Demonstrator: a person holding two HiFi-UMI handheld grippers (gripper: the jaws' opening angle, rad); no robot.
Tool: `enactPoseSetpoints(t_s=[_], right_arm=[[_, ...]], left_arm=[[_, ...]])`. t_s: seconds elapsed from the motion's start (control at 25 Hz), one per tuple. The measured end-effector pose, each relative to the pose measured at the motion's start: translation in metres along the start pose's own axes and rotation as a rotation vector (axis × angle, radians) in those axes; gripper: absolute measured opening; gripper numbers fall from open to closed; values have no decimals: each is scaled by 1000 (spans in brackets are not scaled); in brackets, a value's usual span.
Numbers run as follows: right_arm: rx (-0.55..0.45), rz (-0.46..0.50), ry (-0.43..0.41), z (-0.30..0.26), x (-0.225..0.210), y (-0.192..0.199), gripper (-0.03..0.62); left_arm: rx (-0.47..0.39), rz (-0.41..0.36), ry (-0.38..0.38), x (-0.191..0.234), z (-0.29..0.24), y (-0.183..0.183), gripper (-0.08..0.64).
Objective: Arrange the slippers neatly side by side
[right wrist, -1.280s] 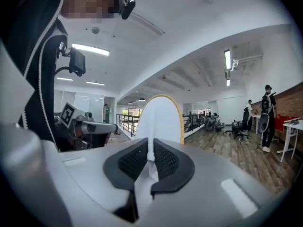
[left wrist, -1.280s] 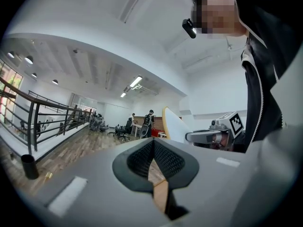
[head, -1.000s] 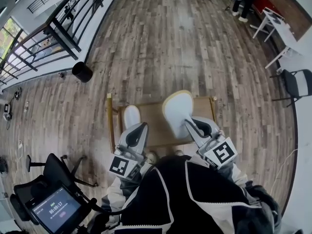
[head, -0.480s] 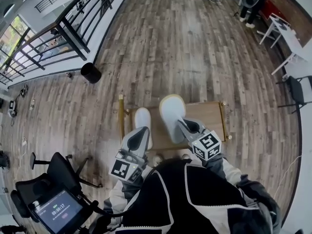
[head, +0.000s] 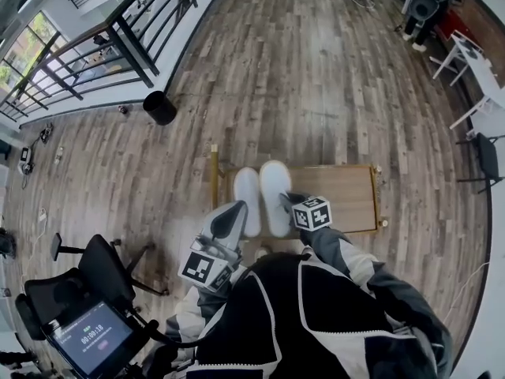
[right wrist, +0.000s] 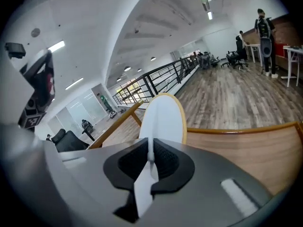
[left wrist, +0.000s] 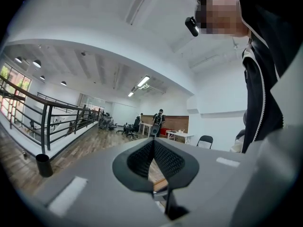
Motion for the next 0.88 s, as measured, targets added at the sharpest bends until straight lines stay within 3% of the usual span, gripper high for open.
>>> enactPoseSetpoints(t_s=[0.32,0.68,0.88], right_arm=[[157,-94,123,-47,-11,17,29],[292,59,196,-71,-20,25,38],[340,90,184,-72,-18,29,128]], left_arm=[[33,-10,-2,23,27,-21,18],[58,-35,14,23,29,-15,18],[45,-33,35,20,27,-16,18]])
Point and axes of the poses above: the fingertips, and each gripper's own axes: z backward along the fingers, x to its left, y out of its underside, the point moved 9 cm from there along z, backward along the fingers, and after that the axes turned 5 degrees about z, right-handed, at the moved point
